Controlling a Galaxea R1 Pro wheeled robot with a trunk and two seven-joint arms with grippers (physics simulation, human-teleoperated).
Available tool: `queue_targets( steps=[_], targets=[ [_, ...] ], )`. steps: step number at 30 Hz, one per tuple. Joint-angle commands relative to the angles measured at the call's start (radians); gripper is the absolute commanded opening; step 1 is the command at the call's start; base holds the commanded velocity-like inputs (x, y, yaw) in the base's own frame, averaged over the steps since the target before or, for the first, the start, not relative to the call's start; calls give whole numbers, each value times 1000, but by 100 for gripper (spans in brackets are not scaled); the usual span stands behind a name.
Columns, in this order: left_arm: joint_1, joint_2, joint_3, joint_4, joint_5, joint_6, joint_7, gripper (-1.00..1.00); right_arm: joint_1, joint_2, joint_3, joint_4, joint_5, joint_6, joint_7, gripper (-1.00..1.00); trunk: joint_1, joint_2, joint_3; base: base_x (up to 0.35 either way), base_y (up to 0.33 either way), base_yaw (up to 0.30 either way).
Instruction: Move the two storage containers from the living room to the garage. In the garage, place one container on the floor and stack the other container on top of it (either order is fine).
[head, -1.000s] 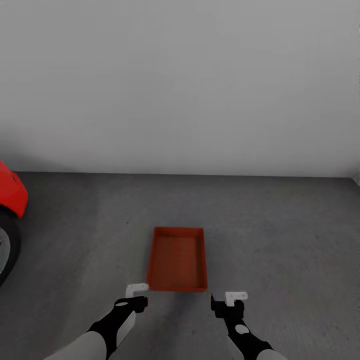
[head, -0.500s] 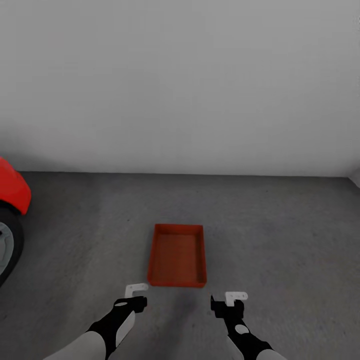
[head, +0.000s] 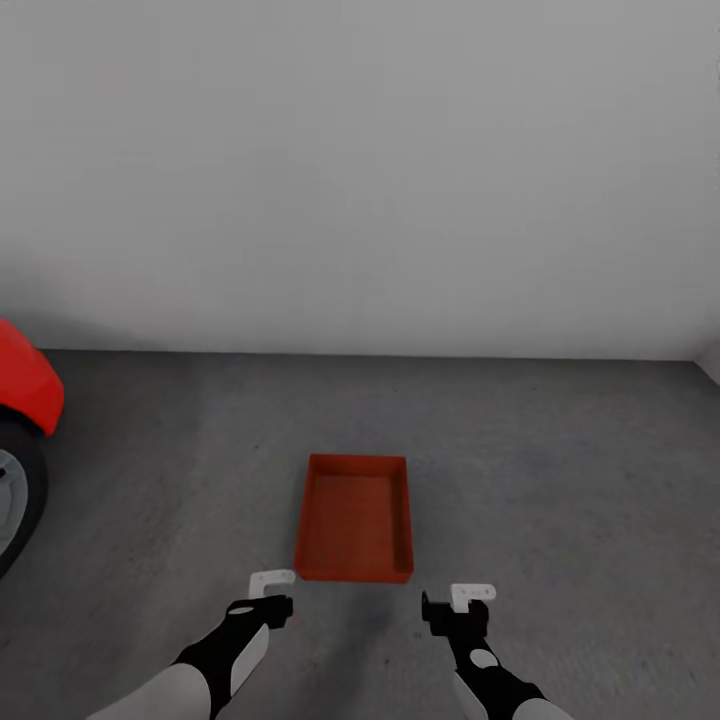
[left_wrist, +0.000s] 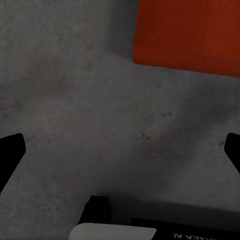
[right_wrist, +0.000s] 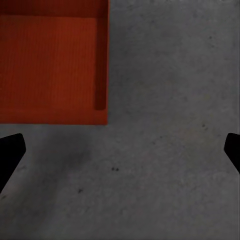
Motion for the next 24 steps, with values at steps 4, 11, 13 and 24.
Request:
queue_targets(
  steps=[4,11,13,24],
  targets=[
    [0,1,-9,1,11,7,7,100,-1,-1,-6,1,13,0,-10,100,0,-1,5,0,0,37],
    [0,16,-9,65,14,9,8,100,-1,-14,-7,4,10,10,-10,100,0,-1,15,0,0,55],
    [0,27,-9,99,18,9,6,100,-2,-16,-8,5,9,12,-8,100,0,-1,18,0,0,21],
    [7,185,-12,249,228,5,-12,100,1,-21,-7,21,8,15,-8,100,0,-1,34,0,0,3]
  ],
)
